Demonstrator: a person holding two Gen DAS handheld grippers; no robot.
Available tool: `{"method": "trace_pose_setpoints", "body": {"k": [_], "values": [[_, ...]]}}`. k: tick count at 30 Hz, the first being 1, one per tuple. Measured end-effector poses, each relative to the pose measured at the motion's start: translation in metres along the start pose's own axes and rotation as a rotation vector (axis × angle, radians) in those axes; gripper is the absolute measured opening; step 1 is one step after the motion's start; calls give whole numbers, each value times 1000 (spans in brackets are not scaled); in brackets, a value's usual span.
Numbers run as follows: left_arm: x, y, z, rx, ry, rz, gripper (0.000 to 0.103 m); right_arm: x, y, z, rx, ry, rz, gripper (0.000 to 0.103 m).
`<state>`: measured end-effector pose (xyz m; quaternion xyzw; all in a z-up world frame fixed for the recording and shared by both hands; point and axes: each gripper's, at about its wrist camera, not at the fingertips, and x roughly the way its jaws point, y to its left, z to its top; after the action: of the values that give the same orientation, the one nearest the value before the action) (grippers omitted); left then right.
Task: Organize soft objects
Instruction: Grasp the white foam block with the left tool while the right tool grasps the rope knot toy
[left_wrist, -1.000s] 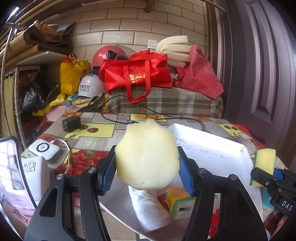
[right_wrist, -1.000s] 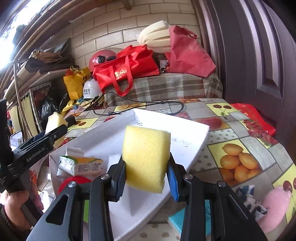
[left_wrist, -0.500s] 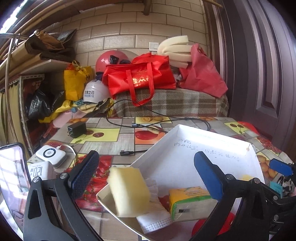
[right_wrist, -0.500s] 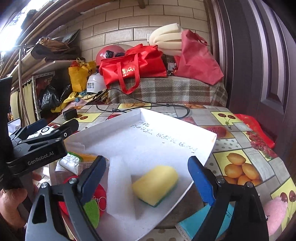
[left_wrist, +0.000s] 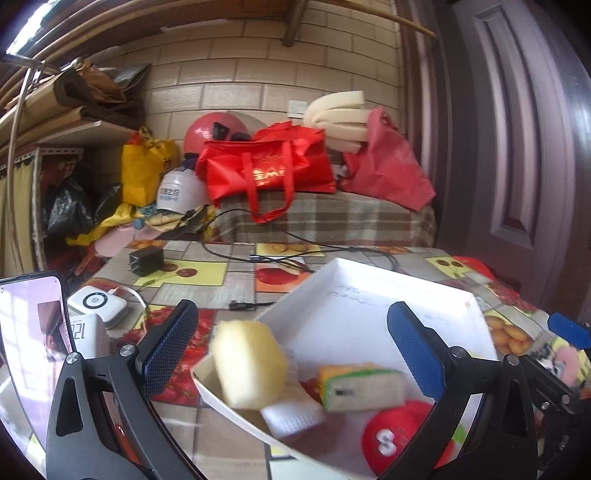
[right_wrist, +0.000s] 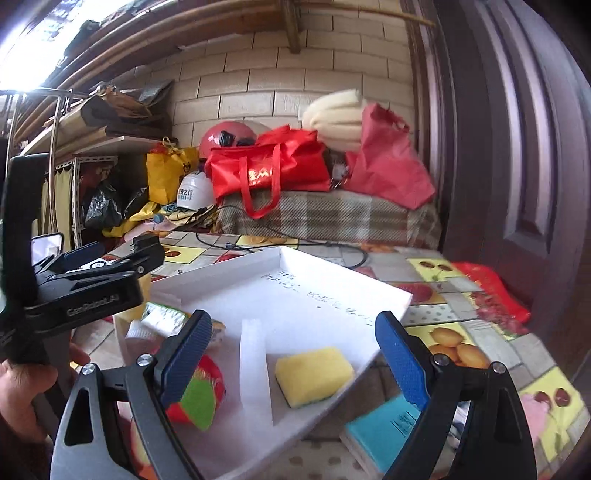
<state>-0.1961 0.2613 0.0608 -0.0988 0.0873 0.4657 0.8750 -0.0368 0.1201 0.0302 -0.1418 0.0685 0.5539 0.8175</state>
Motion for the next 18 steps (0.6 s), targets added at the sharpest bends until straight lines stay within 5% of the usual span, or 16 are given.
{"method": "trace_pose_setpoints", "body": {"k": [7,10,14,18], "values": [[-36,-22,-10,62,7,-160,103,-43,-44,-18,79,42,15,90],[-57,-39,-17,121,21,-287,103,-63,-76,-26,153,42,-16,90],[-76,-82,-31,289,157,-532,103,-80,-130,-38,328,87,-54,91],[-86,-119,-49,451,286,-575,103,-87,-178,-58,487,212,-23,91]]}}
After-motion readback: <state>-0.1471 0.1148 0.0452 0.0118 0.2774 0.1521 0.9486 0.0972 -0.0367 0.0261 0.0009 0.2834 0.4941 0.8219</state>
